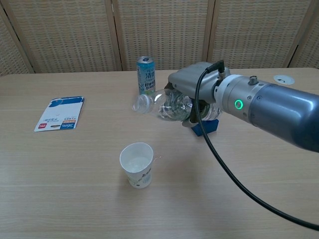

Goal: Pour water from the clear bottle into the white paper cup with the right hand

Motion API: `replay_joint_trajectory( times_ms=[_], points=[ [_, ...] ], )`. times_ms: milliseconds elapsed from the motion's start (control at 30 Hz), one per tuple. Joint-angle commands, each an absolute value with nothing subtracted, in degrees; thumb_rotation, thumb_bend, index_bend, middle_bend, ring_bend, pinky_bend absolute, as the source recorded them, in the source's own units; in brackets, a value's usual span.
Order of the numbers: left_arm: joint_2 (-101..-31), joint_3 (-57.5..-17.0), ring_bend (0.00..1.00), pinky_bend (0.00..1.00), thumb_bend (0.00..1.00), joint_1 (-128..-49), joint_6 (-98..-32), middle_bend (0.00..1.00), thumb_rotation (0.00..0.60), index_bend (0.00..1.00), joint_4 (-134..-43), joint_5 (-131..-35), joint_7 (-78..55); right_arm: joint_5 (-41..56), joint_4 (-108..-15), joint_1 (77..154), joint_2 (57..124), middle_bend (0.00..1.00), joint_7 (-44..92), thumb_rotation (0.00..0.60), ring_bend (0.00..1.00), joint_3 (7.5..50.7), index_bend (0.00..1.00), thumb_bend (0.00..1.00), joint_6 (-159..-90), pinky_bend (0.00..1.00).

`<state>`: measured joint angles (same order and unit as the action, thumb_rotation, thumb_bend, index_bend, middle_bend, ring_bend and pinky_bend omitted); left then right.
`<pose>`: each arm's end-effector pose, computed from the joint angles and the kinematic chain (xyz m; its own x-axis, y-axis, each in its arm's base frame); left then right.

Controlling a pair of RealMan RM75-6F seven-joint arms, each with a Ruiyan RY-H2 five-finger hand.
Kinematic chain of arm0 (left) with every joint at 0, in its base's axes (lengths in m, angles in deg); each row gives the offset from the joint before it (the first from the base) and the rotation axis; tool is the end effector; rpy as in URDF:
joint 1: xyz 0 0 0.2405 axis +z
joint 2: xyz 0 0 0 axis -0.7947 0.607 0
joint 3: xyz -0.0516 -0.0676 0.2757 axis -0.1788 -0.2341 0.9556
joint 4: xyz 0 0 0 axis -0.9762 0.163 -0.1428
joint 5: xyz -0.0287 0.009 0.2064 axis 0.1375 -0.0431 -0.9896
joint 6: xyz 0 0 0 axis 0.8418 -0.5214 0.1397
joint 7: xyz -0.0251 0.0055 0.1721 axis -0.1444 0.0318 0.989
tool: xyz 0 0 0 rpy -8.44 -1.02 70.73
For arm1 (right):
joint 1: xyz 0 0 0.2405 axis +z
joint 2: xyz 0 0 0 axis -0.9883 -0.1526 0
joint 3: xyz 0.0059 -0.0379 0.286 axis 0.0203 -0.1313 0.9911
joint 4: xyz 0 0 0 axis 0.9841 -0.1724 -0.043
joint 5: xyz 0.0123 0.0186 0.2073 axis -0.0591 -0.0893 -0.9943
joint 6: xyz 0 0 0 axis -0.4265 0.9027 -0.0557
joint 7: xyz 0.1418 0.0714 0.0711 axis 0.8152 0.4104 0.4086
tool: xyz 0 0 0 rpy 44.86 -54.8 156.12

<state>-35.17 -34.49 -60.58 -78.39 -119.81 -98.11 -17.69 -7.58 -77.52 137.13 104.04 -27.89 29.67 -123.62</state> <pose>-0.3264 0.2354 0.2227 0.2849 0.0569 0.9569 0.9522 0.0976 -0.2893 -0.0641 -0.3912 -0.0631 0.6754 -0.1017 0.7304 -0.6773 -0.4773 0.5598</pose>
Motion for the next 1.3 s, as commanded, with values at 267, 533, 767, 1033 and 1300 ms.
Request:
replay_joint_trajectory(
  times_ms=[267, 533, 767, 1033, 1300],
  points=[
    [-35.1, -34.3, 0.00, 0.00, 0.13, -60.5, -78.6, 0.00, 0.600, 0.00, -120.0, -98.6, -17.8, 1.5, -80.1, 130.7, 95.8, 0.59, -0.5, 0.600, 0.62, 31.0, 0.59, 0.85, -115.3, 0.81],
    [-35.0, -34.2, 0.00, 0.00, 0.13, -60.4, -78.7, 0.00, 0.600, 0.00, -120.1, -98.9, -17.9, 9.4, -76.5, 126.7, 93.6, 0.59, 22.2, 0.600, 0.62, 31.3, 0.59, 0.85, -109.9, 0.71],
    [-35.3, -34.1, 0.00, 0.00, 0.13, -60.5, -78.6, 0.00, 0.600, 0.00, -120.3, -98.9, -17.0, 19.7, -65.0, 123.3, 98.5, 0.59, 49.0, 0.600, 0.62, 31.1, 0.59, 0.85, -110.6, 0.61],
    [-35.8, -34.2, 0.00, 0.00, 0.13, -60.6, -78.8, 0.00, 0.600, 0.00, -120.6, -98.3, -15.8, 24.9, -55.4, 123.3, 103.8, 0.59, 58.7, 0.600, 0.62, 29.7, 0.59, 0.85, -112.8, 0.47],
    [-35.9, -34.4, 0.00, 0.00, 0.13, -60.8, -78.5, 0.00, 0.600, 0.00, -120.6, -97.8, -15.4, 27.4, -49.6, 123.3, 107.2, 0.59, 61.8, 0.600, 0.61, 28.0, 0.59, 0.85, -114.2, 0.41]
  ],
)
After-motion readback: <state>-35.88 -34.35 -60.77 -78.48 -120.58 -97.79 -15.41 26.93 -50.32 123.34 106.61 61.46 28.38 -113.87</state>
